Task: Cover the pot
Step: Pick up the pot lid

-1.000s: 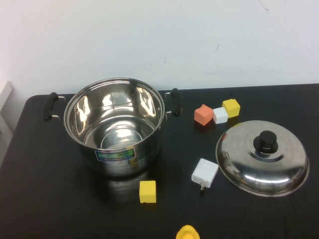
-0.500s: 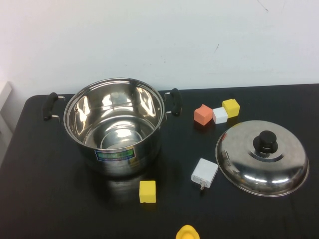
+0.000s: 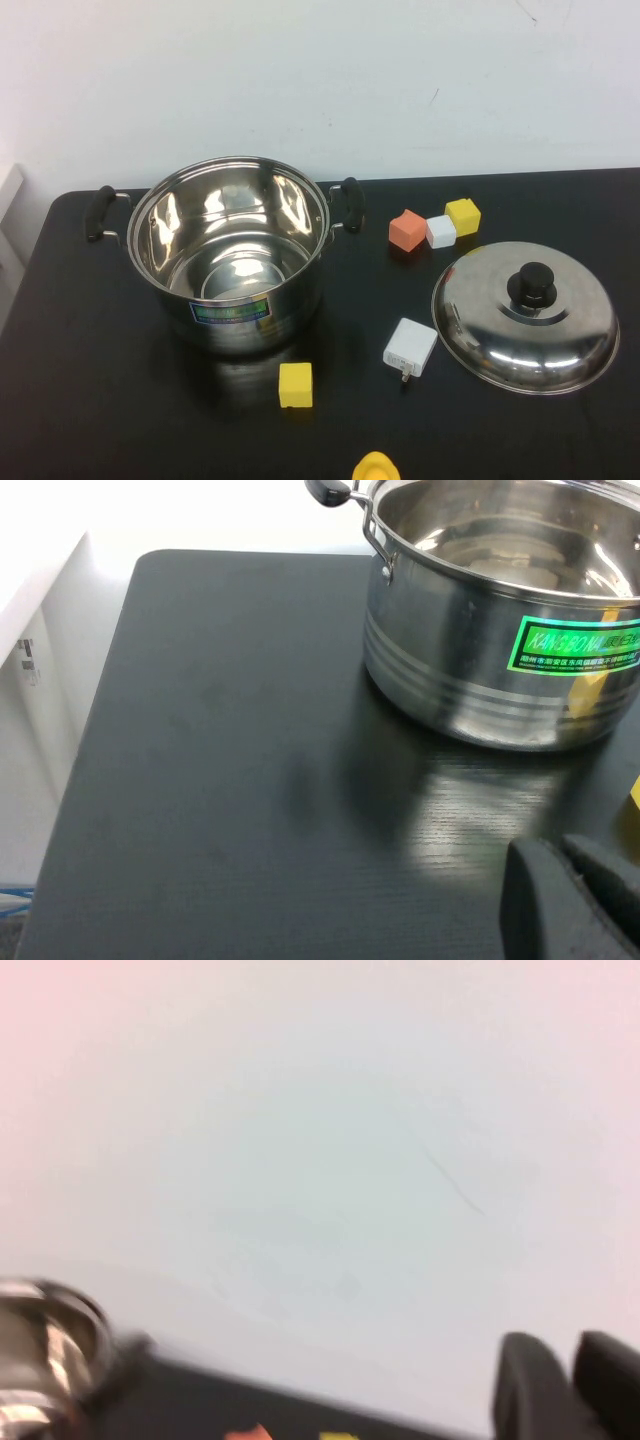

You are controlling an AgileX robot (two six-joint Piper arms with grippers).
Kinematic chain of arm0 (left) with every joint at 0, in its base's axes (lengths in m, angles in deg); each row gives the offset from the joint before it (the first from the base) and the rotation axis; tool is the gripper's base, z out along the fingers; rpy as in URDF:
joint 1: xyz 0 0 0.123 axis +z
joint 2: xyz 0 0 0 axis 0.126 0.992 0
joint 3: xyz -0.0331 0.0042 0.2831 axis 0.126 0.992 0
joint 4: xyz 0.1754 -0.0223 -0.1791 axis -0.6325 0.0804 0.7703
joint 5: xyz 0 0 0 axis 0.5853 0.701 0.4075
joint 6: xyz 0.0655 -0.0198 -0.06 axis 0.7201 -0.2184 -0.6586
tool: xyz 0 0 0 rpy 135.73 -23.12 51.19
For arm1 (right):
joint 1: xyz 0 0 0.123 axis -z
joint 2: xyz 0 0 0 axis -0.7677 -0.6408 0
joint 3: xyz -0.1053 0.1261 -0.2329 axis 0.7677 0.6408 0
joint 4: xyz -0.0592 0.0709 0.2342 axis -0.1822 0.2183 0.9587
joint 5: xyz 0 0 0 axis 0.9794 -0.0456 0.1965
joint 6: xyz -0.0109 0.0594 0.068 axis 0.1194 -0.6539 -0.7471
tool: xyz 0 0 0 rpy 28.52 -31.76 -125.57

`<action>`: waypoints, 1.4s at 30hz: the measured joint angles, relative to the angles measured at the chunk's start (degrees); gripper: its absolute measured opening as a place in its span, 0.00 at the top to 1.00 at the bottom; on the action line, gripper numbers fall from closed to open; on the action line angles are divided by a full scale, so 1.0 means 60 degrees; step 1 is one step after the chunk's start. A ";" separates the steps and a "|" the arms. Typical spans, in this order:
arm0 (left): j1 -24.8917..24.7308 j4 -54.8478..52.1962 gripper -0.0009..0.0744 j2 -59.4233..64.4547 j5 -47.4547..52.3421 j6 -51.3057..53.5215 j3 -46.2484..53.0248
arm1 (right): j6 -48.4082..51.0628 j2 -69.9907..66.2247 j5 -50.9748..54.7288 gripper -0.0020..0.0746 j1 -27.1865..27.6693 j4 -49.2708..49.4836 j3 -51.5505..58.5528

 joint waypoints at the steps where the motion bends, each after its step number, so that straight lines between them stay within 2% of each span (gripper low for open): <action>1: 0.0000 0.0000 0.99 0.0000 0.0000 0.0000 0.0000 | -0.0111 -0.0569 -0.0766 0.81 -0.0179 -0.0095 -0.0019; 7: 0.0000 0.0016 0.99 0.0000 0.0000 0.0000 0.0000 | -0.0351 -0.3999 -0.5360 0.35 -0.0557 -0.0354 -0.0019; 8: 0.0000 0.0016 0.99 0.0000 0.0000 0.0000 0.0000 | -0.0351 -0.4550 -0.6032 0.29 -0.0557 -0.0354 -0.0033; 11: 0.0000 0.0016 0.99 0.0000 0.0000 0.0000 0.0000 | -0.0351 -0.5985 -0.7302 0.23 -0.0571 -0.0143 -0.0144; 23: 0.0000 0.0016 0.99 0.0000 0.0000 0.0000 0.0000 | 0.0026 -1.0512 -0.7758 0.22 -0.0571 0.0696 -0.1755; 28: 0.0000 0.0016 0.99 0.0000 0.0000 0.0000 0.0000 | 0.0428 -1.1681 -0.7758 0.25 -0.0553 0.1401 -0.2087; 42: 0.0000 0.0016 0.99 0.0000 0.0000 -0.0018 0.0000 | 0.0501 -1.3783 -0.7795 0.30 -0.0538 0.1567 -0.2965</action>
